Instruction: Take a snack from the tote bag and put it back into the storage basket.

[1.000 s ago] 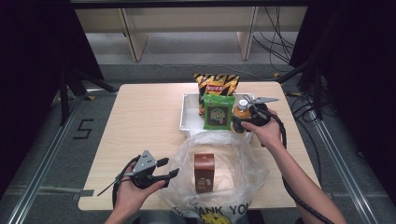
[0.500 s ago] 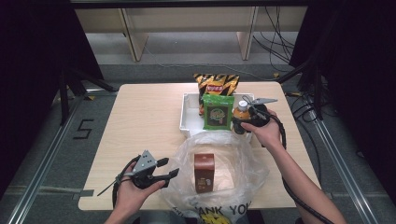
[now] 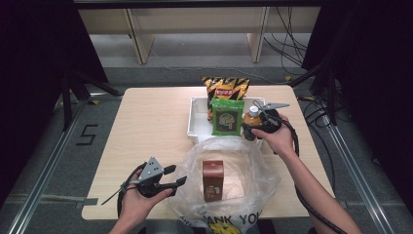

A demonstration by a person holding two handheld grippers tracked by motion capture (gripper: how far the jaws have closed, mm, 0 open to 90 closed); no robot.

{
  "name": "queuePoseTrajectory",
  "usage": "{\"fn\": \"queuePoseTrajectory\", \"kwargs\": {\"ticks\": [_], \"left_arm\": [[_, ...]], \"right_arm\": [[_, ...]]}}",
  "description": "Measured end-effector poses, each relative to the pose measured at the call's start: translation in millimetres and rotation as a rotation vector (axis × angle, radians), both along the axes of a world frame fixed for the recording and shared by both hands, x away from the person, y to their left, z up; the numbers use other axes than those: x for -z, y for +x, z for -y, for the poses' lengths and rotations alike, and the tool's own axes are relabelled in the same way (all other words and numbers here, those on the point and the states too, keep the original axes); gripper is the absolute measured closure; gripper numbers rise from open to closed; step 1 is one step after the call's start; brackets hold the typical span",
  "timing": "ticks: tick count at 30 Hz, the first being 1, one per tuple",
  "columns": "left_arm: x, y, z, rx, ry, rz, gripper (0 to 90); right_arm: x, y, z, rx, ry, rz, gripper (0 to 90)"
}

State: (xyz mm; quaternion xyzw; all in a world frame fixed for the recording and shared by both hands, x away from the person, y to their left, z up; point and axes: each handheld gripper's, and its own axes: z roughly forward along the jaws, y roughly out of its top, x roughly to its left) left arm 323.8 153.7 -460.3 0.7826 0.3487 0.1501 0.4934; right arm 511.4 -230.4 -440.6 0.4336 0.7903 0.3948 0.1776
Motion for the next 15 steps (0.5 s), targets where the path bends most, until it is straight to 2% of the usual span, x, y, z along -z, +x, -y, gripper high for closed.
{"fn": "queuePoseTrajectory", "kwargs": {"ticks": [2,5,6,7,8,9,10,11,12,13,15], "left_arm": [[-0.1,-0.1,0.0,0.001,0.002,0.000,41.5],[-0.2,-0.3,0.1,0.000,0.000,0.000,41.4],[-0.3,-0.3,0.1,0.000,-0.001,0.001,41.4],[-0.8,-0.5,0.0,-0.003,0.003,0.003,41.4],[-1.1,-0.2,-0.6,0.000,0.006,0.007,41.4],[-1.1,-0.1,-0.6,-0.001,0.003,0.007,41.4],[-1.2,-0.2,-0.7,-0.002,0.002,0.007,41.4],[-1.6,-0.5,-0.8,-0.002,0.003,0.006,41.4],[-1.6,-0.7,-0.7,-0.004,-0.004,0.004,41.4],[-1.8,-0.5,-0.9,0.001,-0.005,0.006,41.3],[-2.1,-0.5,-1.1,0.001,-0.003,0.008,41.3]], "right_arm": [[-0.6,-1.1,0.3,0.005,-0.006,0.005,29.5],[-2.8,-2.5,-2.1,0.024,0.028,-0.011,25.1],[-3.1,-2.5,-3.0,0.031,0.029,0.003,23.6],[-5.6,-4.7,-4.7,0.043,0.042,-0.006,21.8],[-7.2,-4.4,-3.0,0.027,0.027,0.010,20.8],[-8.8,-4.6,-3.6,0.036,0.026,0.011,19.9],[-10.2,-5.4,-3.2,0.021,0.028,0.008,18.7],[-12.0,-7.1,-3.4,0.026,0.031,0.000,18.3],[-12.3,-7.8,-3.8,0.042,0.029,0.014,18.3],[-13.9,-9.0,-2.8,0.036,0.017,0.013,18.1],[-15.9,-13.3,-3.0,0.040,0.035,0.003,17.8]]}}
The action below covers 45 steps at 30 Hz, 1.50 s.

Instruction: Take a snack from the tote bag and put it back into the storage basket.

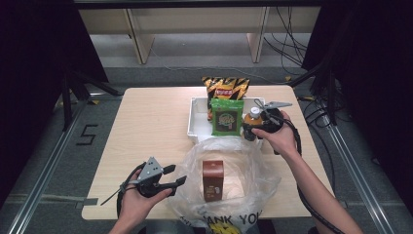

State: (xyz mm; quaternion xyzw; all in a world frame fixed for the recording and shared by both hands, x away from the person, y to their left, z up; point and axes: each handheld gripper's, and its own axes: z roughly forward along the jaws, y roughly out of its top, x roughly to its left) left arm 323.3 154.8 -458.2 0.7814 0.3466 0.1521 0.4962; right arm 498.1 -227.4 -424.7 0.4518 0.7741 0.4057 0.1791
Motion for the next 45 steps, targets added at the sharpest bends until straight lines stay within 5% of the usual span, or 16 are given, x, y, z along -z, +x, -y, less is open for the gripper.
{"fn": "queuePoseTrajectory", "kwargs": {"ticks": [17,32,38,45], "left_arm": [[-3.2,-0.4,0.1,-0.004,-0.009,0.003,40.6],[-9.0,-2.6,0.8,0.000,0.000,0.022,40.2],[-20.1,-5.9,0.8,-0.012,-0.027,0.042,40.2],[-31.0,-10.0,5.1,0.014,-0.056,0.056,43.4]], "right_arm": [[-21.2,-33.0,11.9,-0.011,0.013,0.049,20.5],[-32.3,-83.8,13.9,-0.147,0.067,0.152,25.3],[-37.9,-107.9,4.4,-0.183,0.105,0.163,33.3],[-38.1,-133.7,-4.8,-0.263,0.133,0.146,60.2]]}}
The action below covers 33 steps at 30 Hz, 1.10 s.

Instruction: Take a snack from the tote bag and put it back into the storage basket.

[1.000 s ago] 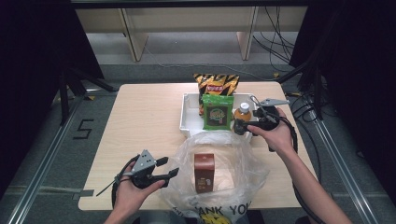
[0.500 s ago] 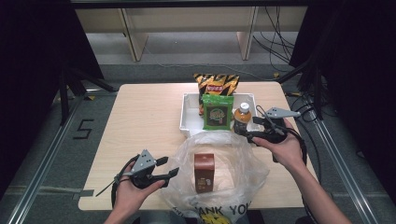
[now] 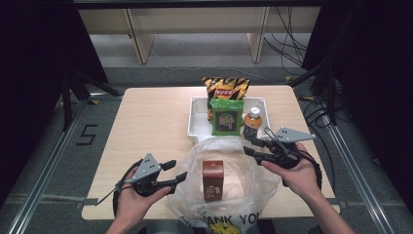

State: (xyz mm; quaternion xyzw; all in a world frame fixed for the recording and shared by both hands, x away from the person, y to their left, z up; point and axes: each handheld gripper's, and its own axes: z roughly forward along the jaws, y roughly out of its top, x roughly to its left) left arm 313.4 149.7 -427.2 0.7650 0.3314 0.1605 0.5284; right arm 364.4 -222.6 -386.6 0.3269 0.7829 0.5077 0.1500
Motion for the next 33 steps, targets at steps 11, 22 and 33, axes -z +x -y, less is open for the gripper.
{"fn": "queuePoseTrajectory", "kwargs": {"ticks": [11,22,33], "left_arm": [[-5.0,-6.8,8.3,0.073,0.053,0.018,67.2],[-6.0,-14.7,22.3,0.140,0.101,-0.004,88.8],[-6.6,-18.0,37.1,0.180,0.108,-0.013,89.0]], "right_arm": [[11.1,-16.1,-12.2,-0.076,0.006,-0.005,86.8],[15.5,-31.8,-27.5,-0.158,-0.015,-0.011,90.0],[13.1,-35.9,-38.7,-0.194,-0.014,-0.031,90.0]]}}
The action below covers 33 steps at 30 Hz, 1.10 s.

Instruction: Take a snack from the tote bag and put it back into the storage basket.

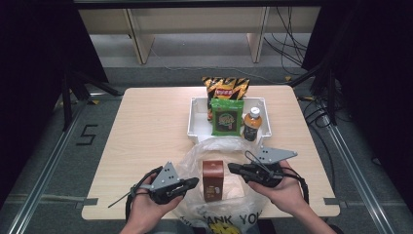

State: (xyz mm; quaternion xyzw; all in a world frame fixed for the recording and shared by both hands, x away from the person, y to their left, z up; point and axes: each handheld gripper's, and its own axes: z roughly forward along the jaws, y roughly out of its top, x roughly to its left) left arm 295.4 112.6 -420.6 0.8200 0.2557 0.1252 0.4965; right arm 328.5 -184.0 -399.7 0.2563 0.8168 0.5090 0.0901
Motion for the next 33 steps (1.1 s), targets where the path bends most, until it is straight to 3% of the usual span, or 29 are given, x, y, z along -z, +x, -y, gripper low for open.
{"fn": "queuePoseTrajectory", "kwargs": {"ticks": [2,3,4,5,6,7,9,11,12,15,17,19,21,28,30,31,32,33], "left_arm": [[2.1,0.0,1.0,-0.005,0.002,-0.008,89.0],[3.4,0.1,1.8,-0.004,0.007,-0.012,89.0],[4.6,-1.0,3.2,-0.016,-0.001,-0.025,88.9],[4.8,-0.6,3.6,-0.003,0.009,-0.018,88.9],[5.4,-1.3,4.7,-0.005,0.004,-0.023,88.9],[6.1,-1.7,5.8,-0.006,-0.003,-0.029,88.9],[6.3,-1.6,5.9,0.003,0.008,-0.023,88.9],[7.0,-1.7,5.9,0.003,0.015,-0.026,88.8],[7.9,-1.7,6.3,0.005,0.005,-0.034,88.8],[8.5,-2.4,7.5,0.001,-0.004,-0.049,88.8],[8.2,-1.3,7.4,0.010,0.005,-0.031,88.8],[8.7,-2.6,8.3,-0.010,-0.001,-0.050,88.7],[9.9,-1.6,8.7,0.004,0.002,-0.038,88.2],[10.7,-1.5,9.2,-0.003,0.004,-0.036,87.6],[10.8,-0.8,9.4,0.007,0.007,-0.031,87.6],[11.7,-1.7,10.4,0.002,-0.007,-0.053,87.5],[12.2,-1.7,10.9,-0.002,-0.007,-0.050,87.4],[11.6,-0.4,9.8,0.006,0.012,-0.039,87.1]], "right_arm": [[1.6,-0.2,-2.1,-0.003,0.009,0.021,90.0],[1.2,0.5,-1.3,-0.008,-0.010,0.039,89.9],[2.5,-0.8,-2.8,-0.009,-0.006,0.018,89.9],[2.3,-0.9,-2.4,-0.010,-0.015,0.025,89.8],[2.8,-3.5,-3.5,-0.003,-0.010,-0.012,89.7],[3.6,-3.4,-4.1,-0.005,-0.002,-0.008,89.7],[4.1,-1.6,-3.1,-0.016,-0.014,0.037,89.6],[4.2,-6.0,-3.7,-0.013,-0.009,-0.018,88.7],[5.6,-4.9,-3.5,-0.021,-0.008,0.007,88.6],[7.1,-9.4,-3.4,-0.006,-0.024,-0.028,88.9],[9.5,-8.5,-3.8,-0.007,-0.018,0.008,89.0],[10.1,-10.4,-4.0,-0.014,-0.027,-0.015,89.0],[11.4,-11.1,-5.4,-0.021,-0.022,-0.032,88.8],[13.4,-9.1,-6.0,-0.013,-0.018,-0.006,88.6],[13.3,-8.2,-6.4,-0.031,-0.011,-0.021,88.1],[13.4,-8.3,-6.8,-0.025,-0.012,-0.020,88.0],[12.9,-10.2,-7.9,0.007,-0.017,-0.028,88.0],[12.7,-9.5,-8.3,0.002,-0.020,-0.022,88.1]]}}
